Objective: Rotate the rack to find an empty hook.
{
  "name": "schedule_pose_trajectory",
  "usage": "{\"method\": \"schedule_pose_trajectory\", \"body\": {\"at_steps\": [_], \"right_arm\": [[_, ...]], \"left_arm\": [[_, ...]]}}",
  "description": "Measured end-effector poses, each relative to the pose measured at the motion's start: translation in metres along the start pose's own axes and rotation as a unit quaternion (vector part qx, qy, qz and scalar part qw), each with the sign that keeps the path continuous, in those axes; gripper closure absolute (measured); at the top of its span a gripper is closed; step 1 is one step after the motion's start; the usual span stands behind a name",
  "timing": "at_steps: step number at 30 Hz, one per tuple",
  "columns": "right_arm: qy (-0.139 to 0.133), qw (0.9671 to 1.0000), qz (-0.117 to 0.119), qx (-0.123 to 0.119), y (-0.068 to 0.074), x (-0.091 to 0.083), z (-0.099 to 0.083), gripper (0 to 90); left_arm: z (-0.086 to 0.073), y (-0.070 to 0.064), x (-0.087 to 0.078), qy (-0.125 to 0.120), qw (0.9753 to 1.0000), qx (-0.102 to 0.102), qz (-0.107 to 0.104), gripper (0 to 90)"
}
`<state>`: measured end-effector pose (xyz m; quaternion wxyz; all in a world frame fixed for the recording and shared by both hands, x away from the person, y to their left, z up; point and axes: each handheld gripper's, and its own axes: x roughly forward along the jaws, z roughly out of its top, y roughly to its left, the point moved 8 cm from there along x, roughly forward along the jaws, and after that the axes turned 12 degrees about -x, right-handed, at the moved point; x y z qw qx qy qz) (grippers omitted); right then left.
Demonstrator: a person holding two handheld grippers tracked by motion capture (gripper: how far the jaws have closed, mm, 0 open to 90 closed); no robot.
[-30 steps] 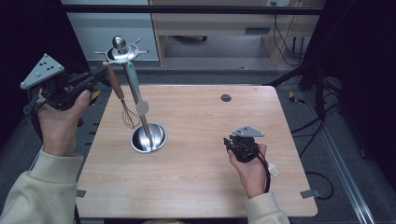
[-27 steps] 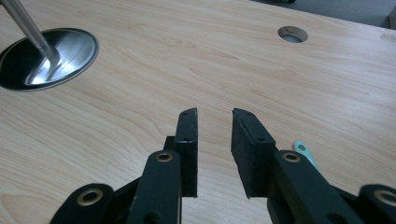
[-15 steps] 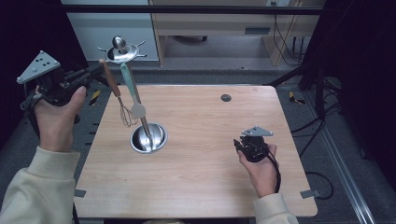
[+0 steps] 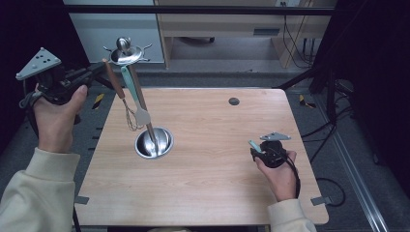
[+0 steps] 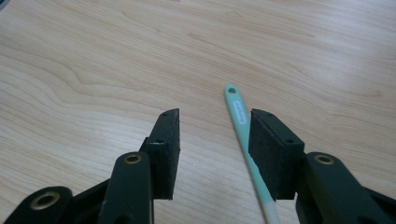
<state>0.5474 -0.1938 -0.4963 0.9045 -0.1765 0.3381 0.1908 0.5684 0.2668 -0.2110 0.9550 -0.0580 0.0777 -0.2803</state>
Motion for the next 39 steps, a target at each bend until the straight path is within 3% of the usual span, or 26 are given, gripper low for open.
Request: {"method": "schedule_pose_trajectory", "body": {"at_steps": [20,29,35,39], "right_arm": [[0.037,0.9992,-0.016,0.005,-0.033,0.008,-0.018,58.3],[0.051,0.9985,-0.017,0.01,-0.042,0.013,-0.025,59.8],[0.054,0.9984,-0.013,0.009,-0.044,0.015,-0.026,64.4],[0.061,0.9981,-0.012,0.003,-0.046,0.019,-0.027,72.4]], "left_arm": [[0.005,0.016,0.008,-0.001,1.0,-0.001,0.008,90.0],[0.005,0.02,0.011,0.003,0.9999,-0.007,0.009,90.0],[0.004,0.022,0.01,0.0,0.9999,-0.009,0.007,90.0],[0.004,0.021,0.006,-0.004,0.9999,-0.008,0.006,90.0]]}}
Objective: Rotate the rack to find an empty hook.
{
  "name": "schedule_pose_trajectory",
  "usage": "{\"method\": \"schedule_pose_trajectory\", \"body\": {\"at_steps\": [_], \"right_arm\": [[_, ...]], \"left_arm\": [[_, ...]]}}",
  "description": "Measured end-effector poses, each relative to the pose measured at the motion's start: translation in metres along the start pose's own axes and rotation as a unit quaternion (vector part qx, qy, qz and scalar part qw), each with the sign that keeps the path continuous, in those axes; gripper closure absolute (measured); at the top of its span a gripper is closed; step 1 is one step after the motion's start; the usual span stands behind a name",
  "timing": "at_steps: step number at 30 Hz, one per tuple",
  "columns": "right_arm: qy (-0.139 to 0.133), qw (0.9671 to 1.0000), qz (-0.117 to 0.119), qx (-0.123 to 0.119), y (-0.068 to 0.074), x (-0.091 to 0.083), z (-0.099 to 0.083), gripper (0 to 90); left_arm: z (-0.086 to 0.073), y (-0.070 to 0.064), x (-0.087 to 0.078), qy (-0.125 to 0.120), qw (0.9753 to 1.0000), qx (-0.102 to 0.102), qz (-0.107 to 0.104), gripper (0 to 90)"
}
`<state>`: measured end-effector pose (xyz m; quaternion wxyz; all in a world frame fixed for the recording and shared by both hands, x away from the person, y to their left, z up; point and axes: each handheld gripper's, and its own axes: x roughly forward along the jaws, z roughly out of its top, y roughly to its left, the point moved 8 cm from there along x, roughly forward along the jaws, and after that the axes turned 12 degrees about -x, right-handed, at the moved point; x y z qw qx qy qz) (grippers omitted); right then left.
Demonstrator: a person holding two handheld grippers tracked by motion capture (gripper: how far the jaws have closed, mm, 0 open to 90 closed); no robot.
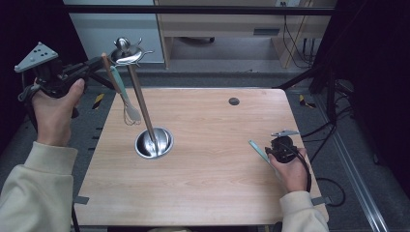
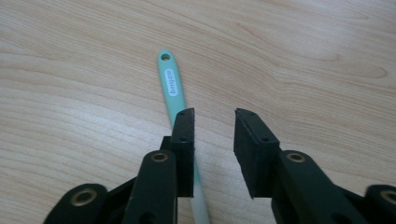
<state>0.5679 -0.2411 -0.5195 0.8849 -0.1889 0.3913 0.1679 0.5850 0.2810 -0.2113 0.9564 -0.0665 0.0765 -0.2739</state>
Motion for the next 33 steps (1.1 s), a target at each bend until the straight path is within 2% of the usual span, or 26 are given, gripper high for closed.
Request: {"method": "schedule_pose_trajectory", "body": {"at_steps": [4,7,13,22,26,30,33], "right_arm": [[0.007,1.0,0.001,-0.005,-0.002,0.004,0.001,84.7],[0.014,0.9999,0.002,-0.009,-0.004,0.008,0.001,90.0],[0.023,0.9995,0.005,-0.02,-0.007,0.016,0.003,90.0],[0.03,0.9992,0.012,-0.022,-0.006,0.025,0.002,90.0],[0.029,0.9992,0.014,-0.023,-0.005,0.028,0.003,90.0],[0.029,0.9991,0.017,-0.025,-0.004,0.03,0.004,90.0],[0.03,0.9991,0.018,-0.026,-0.003,0.031,0.004,90.0]], "left_arm": [[-0.002,0.001,-0.007,-0.003,1.0,0.0,0.0,90.0],[-0.008,0.003,-0.012,-0.001,1.0,0.002,0.003,90.0],[-0.024,0.011,-0.02,0.0,0.9999,-0.009,0.009,90.0],[-0.063,0.029,-0.026,0.021,0.9991,-0.027,0.024,90.0],[-0.084,0.037,-0.024,0.033,0.9982,-0.035,0.037,80.7],[-0.106,0.044,-0.022,0.048,0.9961,-0.048,0.056,66.1],[-0.122,0.048,-0.02,0.057,0.9945,-0.05,0.072,53.4]]}}
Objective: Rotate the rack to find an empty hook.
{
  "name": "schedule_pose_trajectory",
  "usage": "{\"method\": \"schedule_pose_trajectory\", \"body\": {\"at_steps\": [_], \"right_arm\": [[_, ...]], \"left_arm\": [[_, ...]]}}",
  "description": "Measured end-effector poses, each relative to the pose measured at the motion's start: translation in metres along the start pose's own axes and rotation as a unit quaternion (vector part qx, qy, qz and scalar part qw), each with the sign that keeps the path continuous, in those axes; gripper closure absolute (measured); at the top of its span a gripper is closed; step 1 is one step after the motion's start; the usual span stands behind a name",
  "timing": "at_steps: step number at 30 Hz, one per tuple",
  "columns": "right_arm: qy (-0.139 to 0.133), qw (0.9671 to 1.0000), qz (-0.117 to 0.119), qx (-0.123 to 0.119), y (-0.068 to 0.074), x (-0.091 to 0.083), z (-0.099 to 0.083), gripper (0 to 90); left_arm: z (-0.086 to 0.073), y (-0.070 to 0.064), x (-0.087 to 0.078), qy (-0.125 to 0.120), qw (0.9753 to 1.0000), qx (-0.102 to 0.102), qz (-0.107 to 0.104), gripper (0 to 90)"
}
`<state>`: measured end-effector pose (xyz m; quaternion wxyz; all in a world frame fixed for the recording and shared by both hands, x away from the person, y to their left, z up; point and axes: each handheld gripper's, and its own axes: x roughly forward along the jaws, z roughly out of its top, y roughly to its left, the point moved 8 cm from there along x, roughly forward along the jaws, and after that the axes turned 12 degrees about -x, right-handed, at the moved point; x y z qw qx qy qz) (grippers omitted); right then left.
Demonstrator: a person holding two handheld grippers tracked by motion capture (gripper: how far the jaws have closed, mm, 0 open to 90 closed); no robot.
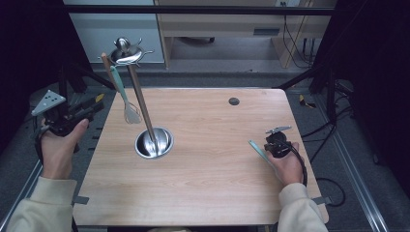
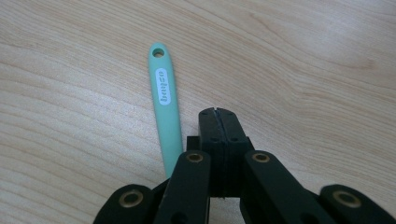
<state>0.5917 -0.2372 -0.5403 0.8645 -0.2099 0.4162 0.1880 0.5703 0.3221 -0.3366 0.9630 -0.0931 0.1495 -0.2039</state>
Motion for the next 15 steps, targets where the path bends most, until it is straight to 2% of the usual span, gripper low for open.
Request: {"method": "schedule_pose_trajectory", "body": {"at_steps": [2,5,8,15], "right_arm": [[-0.002,1.0,0.001,0.0,0.001,0.001,0.001,90.0],[-0.002,1.0,0.005,-0.004,0.003,0.002,0.002,90.0],[-0.003,0.9999,0.008,-0.006,0.005,0.003,0.003,90.0],[0.001,0.9999,0.011,-0.007,0.006,0.007,0.003,90.0]], "left_arm": [[-0.01,0.003,0.003,0.005,1.0,-0.002,0.008,44.6],[-0.027,0.005,0.009,0.022,0.9997,-0.006,0.007,32.8],[-0.043,0.007,0.013,0.033,0.9994,-0.006,0.007,25.5],[-0.074,0.015,0.02,0.055,0.9981,-0.026,0.007,19.5]]}}
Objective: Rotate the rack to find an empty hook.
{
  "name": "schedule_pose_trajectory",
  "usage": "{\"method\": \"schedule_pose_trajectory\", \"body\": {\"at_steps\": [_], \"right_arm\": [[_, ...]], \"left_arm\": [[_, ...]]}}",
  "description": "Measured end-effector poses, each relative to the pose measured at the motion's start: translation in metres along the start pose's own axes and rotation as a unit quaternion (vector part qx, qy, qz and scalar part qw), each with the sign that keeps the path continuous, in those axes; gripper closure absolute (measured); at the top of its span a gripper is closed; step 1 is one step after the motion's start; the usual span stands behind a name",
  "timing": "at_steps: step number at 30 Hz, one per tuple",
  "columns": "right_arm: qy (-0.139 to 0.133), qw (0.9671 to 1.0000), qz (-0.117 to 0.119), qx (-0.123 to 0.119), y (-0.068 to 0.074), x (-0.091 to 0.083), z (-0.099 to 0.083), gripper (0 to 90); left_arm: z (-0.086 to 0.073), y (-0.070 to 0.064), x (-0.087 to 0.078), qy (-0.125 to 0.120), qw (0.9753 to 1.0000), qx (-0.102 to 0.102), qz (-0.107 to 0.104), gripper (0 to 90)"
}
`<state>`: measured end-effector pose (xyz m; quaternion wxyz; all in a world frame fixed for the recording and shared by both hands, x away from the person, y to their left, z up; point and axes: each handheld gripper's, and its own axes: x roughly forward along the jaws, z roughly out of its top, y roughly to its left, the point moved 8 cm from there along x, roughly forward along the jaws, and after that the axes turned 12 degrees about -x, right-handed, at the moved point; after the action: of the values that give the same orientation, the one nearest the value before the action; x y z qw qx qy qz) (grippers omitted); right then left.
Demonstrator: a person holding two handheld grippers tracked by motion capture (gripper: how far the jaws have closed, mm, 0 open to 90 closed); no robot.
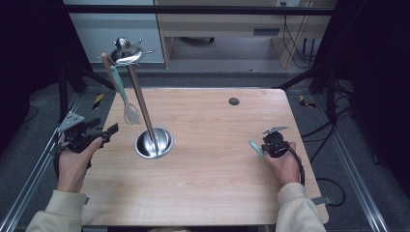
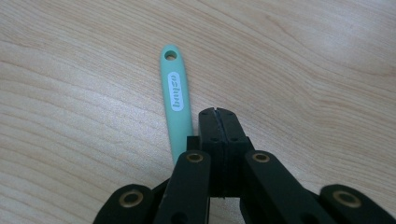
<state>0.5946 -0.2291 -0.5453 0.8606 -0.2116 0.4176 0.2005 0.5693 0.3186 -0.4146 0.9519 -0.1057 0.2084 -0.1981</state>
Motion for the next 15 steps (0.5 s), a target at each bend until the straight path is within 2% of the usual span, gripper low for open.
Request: {"method": "schedule_pose_trajectory", "body": {"at_steps": [6,11,15], "right_arm": [[0.003,1.0,0.003,-0.006,0.003,0.003,0.0,90.0],[0.004,0.9999,0.006,-0.012,0.006,0.003,0.002,90.0],[0.0,0.9995,0.024,-0.022,0.012,0.003,0.003,90.0]], "left_arm": [[-0.017,0.005,0.006,0.021,0.9997,0.007,-0.002,14.6],[-0.025,0.009,0.01,0.034,0.9994,0.011,0.002,12.8],[-0.027,0.012,0.011,0.037,0.9993,0.008,0.004,12.6]]}}
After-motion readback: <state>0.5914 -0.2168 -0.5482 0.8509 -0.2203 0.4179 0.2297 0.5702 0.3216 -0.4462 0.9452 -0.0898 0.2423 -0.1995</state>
